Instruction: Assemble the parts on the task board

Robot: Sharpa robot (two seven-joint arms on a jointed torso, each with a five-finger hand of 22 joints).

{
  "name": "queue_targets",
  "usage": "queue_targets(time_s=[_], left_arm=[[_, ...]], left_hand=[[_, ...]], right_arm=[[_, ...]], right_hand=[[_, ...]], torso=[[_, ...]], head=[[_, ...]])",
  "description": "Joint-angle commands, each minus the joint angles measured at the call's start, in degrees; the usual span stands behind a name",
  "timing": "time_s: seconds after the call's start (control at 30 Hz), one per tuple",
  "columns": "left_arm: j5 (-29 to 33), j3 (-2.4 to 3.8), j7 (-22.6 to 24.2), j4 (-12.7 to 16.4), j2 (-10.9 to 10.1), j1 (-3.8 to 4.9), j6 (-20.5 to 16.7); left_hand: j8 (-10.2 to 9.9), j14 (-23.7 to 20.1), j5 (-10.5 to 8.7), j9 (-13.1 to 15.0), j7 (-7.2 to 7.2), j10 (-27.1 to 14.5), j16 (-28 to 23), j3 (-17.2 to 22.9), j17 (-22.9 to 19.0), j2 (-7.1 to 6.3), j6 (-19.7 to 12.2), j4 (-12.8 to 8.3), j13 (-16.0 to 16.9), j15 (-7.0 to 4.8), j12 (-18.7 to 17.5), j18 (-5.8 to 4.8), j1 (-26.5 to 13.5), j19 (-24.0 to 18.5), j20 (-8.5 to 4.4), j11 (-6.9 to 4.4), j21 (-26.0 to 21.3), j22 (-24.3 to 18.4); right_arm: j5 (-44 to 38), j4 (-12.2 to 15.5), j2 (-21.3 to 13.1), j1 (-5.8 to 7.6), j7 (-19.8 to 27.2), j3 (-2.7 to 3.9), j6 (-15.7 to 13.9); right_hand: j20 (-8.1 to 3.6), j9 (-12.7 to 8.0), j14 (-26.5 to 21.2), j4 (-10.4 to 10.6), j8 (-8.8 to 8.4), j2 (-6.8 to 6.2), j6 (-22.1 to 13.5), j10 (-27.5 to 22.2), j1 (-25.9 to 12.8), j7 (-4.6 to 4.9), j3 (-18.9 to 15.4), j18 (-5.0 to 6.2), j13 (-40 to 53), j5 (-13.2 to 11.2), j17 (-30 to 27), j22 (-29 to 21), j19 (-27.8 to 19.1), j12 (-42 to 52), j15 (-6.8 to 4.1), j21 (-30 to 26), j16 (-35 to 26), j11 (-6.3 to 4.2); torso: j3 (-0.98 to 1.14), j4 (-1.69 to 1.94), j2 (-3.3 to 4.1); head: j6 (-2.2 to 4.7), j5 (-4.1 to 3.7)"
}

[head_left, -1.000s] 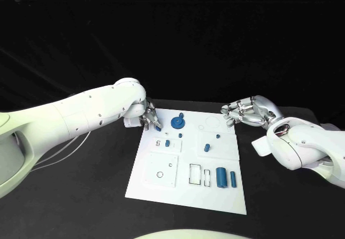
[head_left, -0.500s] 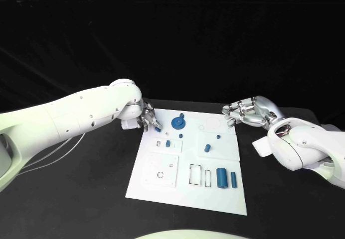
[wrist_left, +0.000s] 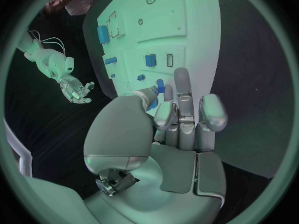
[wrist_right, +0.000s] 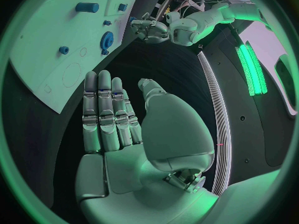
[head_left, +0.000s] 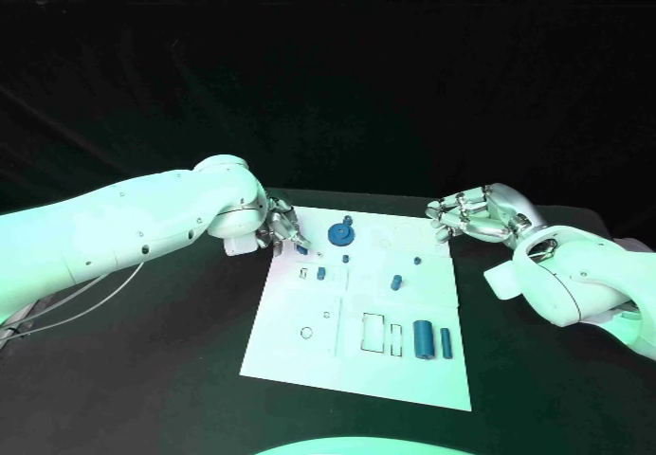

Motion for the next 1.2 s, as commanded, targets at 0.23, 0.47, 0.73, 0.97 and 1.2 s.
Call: queue_targets(time_s=[0.23, 0.47, 0.73, 0.97, 1.2], left_arm=[[-9.83, -0.09, 2.99, 4.31, -1.75, -1.37, -4.29], [-11.80, -0.19, 2.31, 5.19, -1.91, -2.74, -3.36], [-11.91, -0.32, 1.47, 4.91, -1.35, -3.90, -1.08], [-11.84, -0.34, 0.85, 4.90, -1.16, -4.24, -0.22], [-11.82, -0.34, 0.50, 4.99, -1.18, -4.32, 0.68]], left_hand=[[1.67, 0.19, 0.13, 5.08, -0.48, 0.66, -0.28, 8.45, 0.09, -1.00, 0.38, -7.29, -0.04, -0.39, -0.07, -0.20, -0.22, 0.66, -0.13, -0.10, 0.63, 0.60], [1.76, 0.21, 0.13, 5.14, -0.51, 0.78, -0.28, 8.85, 0.10, -1.21, 0.48, -7.29, -0.05, -0.40, -0.05, -0.24, -0.34, 0.78, -0.14, -0.13, 0.73, 0.78], [1.87, 0.22, 0.13, 5.21, -0.54, 0.99, -0.28, 9.13, 0.10, -1.29, 0.60, -7.20, 0.24, -0.41, 0.23, -0.23, -0.52, 0.76, -0.15, -0.15, 0.73, 0.76], [1.94, 0.22, 0.13, 5.25, -0.56, 1.01, -0.28, 9.27, 0.10, -1.33, 0.66, -7.19, 0.23, -0.41, 0.23, -0.24, -0.57, 0.78, -0.15, -0.17, 0.75, 0.79], [2.08, 0.24, 0.13, 5.34, -0.61, 1.14, -0.28, 9.56, 0.11, -1.37, 0.79, -7.05, 0.36, -0.42, 0.36, -0.22, -0.83, 0.72, -0.16, -0.19, 0.71, 0.68]], right_arm=[[0.10, 0.08, -0.10, -0.08, 0.64, 0.02, 0.12], [0.10, 0.13, -0.16, -0.13, 0.64, 0.02, 0.12], [0.10, 0.20, -0.18, -0.14, 0.65, 0.02, 0.13], [0.10, 0.28, -0.25, -0.14, 0.64, 0.02, 0.11], [0.10, 0.32, -0.32, -0.14, 0.57, 0.02, 0.11]], right_hand=[[0.06, -0.06, -0.30, 0.48, 0.27, -0.18, -0.37, -0.46, -0.64, -0.08, 0.01, 0.24, 0.09, 0.10, -0.08, -0.07, -0.26, 0.22, 0.19, -0.25, -0.31, 0.00], [0.06, -0.06, -0.30, 0.48, 0.27, -0.18, -0.37, -0.46, -0.64, -0.08, 0.01, 0.24, 0.09, 0.10, -0.08, -0.07, -0.26, 0.22, 0.19, -0.25, -0.31, 0.00], [0.06, -0.06, -0.30, 0.48, 0.27, -0.18, -0.37, -0.46, -0.64, -0.08, 0.01, 0.24, 0.09, 0.10, -0.08, -0.07, -0.26, 0.22, 0.19, -0.25, -0.31, 0.00], [0.06, -0.06, -0.30, 0.48, 0.27, -0.18, -0.37, -0.46, -0.64, -0.08, 0.01, 0.24, 0.09, 0.10, -0.08, -0.07, -0.26, 0.22, 0.19, -0.25, -0.31, 0.00], [0.06, -0.06, -0.30, 0.48, 0.27, -0.18, -0.37, -0.46, -0.64, -0.08, 0.01, 0.24, 0.09, 0.10, -0.08, -0.07, -0.26, 0.22, 0.19, -0.25, -0.31, 0.00]], torso=[[-0.11, -0.06, 0.08], [-0.04, -0.11, 0.08], [-0.03, -0.15, 0.10], [0.01, -0.12, 0.10], [0.01, -0.15, 0.06]], head=[[-0.31, 0.29], [-0.55, 0.42], [-0.80, 0.38], [-0.99, 0.43], [-1.12, 0.38]])
